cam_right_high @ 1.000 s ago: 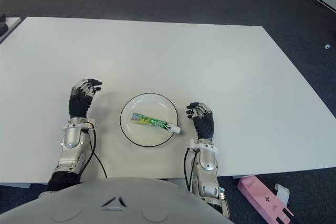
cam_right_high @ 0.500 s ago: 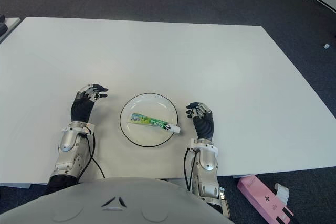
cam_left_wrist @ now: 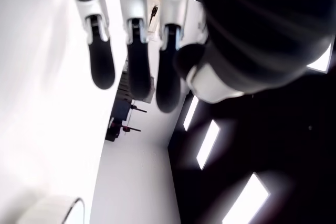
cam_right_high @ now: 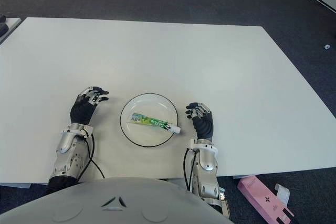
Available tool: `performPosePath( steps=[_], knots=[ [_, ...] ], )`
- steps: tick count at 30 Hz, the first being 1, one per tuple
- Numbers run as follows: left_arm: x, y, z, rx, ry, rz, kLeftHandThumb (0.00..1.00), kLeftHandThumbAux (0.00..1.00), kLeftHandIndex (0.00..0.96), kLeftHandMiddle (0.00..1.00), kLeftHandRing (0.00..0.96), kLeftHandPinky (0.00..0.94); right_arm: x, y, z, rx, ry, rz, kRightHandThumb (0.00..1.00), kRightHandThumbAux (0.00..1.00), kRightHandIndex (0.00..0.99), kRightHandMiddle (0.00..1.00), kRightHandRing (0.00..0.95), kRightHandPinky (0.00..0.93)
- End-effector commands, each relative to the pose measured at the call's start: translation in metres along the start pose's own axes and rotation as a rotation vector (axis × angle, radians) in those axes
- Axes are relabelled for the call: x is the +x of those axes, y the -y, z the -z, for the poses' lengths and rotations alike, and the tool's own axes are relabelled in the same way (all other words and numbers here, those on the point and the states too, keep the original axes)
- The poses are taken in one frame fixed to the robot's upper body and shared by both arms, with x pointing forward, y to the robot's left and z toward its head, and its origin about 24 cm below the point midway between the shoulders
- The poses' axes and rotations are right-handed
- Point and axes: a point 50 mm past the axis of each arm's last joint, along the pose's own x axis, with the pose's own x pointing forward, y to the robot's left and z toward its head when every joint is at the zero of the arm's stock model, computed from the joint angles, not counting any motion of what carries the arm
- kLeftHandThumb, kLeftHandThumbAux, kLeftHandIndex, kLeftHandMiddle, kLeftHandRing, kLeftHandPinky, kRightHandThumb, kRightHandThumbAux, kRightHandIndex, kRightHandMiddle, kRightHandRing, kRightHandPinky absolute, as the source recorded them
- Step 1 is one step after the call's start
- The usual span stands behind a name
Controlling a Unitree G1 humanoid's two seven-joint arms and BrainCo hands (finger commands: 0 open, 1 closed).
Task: Put the toothpaste on the table into the plate.
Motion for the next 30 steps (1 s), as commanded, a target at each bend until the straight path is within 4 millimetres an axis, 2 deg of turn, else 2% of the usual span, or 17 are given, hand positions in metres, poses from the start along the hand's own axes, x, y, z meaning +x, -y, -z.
performPosePath(
  steps=[1, 30],
  knots=[
    [-0.006, -0.001, 0.012, -0.027, -0.055, 0.005, 0.706, 0.72, 0.435, 0.537, 0.515, 0.496, -0.001, -0.004, 0.004, 0.004, -0.026, -0.004, 0.71, 0.727, 0.429, 0.499, 0.514, 0.512],
    [-0.008, -0.003, 0.023, -0.05, -0.143, -0.014, 0.704, 0.719, 0.433, 0.564, 0.552, 0.527, -0.001, -0.006, 0.006, -0.006, -0.018, -0.015, 0.711, 0.728, 0.429, 0.502, 0.514, 0.513]
  ],
)
